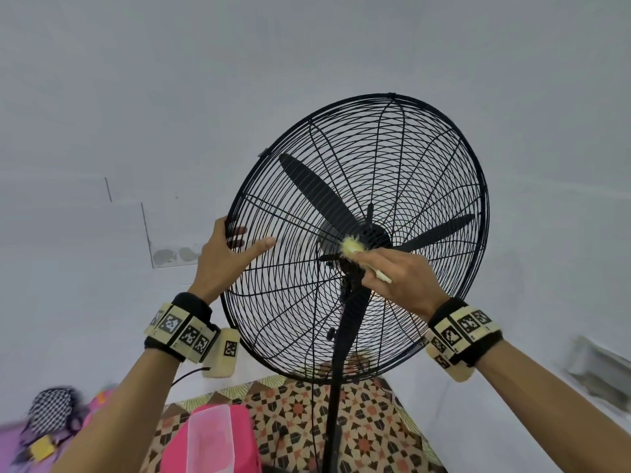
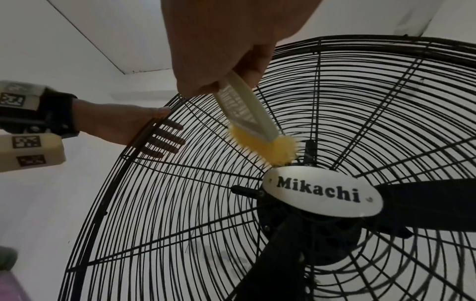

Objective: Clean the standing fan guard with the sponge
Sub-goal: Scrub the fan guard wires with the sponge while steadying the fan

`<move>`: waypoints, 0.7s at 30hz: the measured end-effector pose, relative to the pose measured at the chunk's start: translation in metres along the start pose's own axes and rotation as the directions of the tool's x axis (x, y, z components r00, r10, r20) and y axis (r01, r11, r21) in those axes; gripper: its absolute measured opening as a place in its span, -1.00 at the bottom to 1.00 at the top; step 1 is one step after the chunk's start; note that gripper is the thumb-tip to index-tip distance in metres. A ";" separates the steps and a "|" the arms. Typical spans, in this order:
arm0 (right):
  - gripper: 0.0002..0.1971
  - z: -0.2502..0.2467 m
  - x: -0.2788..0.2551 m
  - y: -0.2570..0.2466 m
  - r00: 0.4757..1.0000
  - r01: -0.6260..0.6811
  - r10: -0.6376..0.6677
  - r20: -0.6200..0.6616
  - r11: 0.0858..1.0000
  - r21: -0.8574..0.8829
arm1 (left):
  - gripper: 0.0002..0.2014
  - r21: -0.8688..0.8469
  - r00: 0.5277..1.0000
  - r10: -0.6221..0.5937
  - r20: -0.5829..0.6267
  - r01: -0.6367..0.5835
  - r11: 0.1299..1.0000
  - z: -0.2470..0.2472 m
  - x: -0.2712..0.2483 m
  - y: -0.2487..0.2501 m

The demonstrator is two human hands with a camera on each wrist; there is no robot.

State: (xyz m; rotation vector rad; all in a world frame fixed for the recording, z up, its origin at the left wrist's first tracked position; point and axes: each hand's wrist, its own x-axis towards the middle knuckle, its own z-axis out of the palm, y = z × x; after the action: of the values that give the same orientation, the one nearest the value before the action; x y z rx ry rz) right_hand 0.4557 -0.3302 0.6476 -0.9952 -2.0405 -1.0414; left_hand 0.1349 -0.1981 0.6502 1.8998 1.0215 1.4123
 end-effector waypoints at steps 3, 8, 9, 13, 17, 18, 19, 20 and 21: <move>-0.66 0.000 0.001 -0.004 0.997 0.063 -0.064 -0.053 0.998 -0.021 | -0.06 -0.002 1.000 -0.004 -0.002 0.004 1.000 0.000 -0.002 0.001; -0.67 0.005 -0.004 -0.003 1.000 0.004 -0.004 0.018 1.000 -0.013 | -0.18 -0.007 1.000 -0.009 0.004 0.009 1.000 0.001 -0.005 0.004; -0.69 0.004 -0.007 0.000 0.998 -0.053 0.054 0.030 0.998 -0.015 | -0.17 -0.010 1.000 -0.009 0.005 0.009 1.000 0.001 -0.004 0.004; -0.70 -0.007 -0.015 0.000 0.991 -0.132 0.131 -0.040 0.991 -0.027 | -0.05 0.002 1.000 -0.004 0.002 0.004 1.000 -0.001 -0.005 0.003; -0.61 -0.002 -0.009 -0.015 0.995 0.056 -0.056 -0.078 0.998 -0.006 | -0.09 0.007 1.000 0.000 0.009 0.000 1.000 0.001 -0.007 0.005; -0.54 0.002 -0.009 -0.015 0.997 0.066 -0.067 -0.039 0.998 -0.022 | -0.08 0.010 1.000 0.002 0.013 -0.002 1.000 0.001 -0.007 0.006; -0.47 0.006 -0.012 -0.013 0.998 0.058 -0.059 -0.008 0.998 -0.037 | -0.07 0.015 1.000 0.001 0.018 -0.001 1.000 0.000 -0.006 0.005; -0.45 0.009 -0.017 -0.010 0.999 0.036 -0.036 0.003 0.999 -0.041 | -0.05 0.018 1.000 0.000 0.022 0.000 1.000 0.000 -0.006 0.005; -0.49 0.012 -0.026 -0.006 1.000 0.004 -0.004 0.002 0.999 -0.032 | -0.03 0.020 1.000 -0.003 0.022 0.002 1.000 -0.001 -0.005 0.004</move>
State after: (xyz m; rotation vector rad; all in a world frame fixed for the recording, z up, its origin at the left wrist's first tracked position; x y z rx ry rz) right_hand 0.4618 -0.3309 0.6195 -1.0089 -2.0344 -1.0786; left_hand 0.1344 -0.2047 0.6510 1.9233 1.0310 1.3820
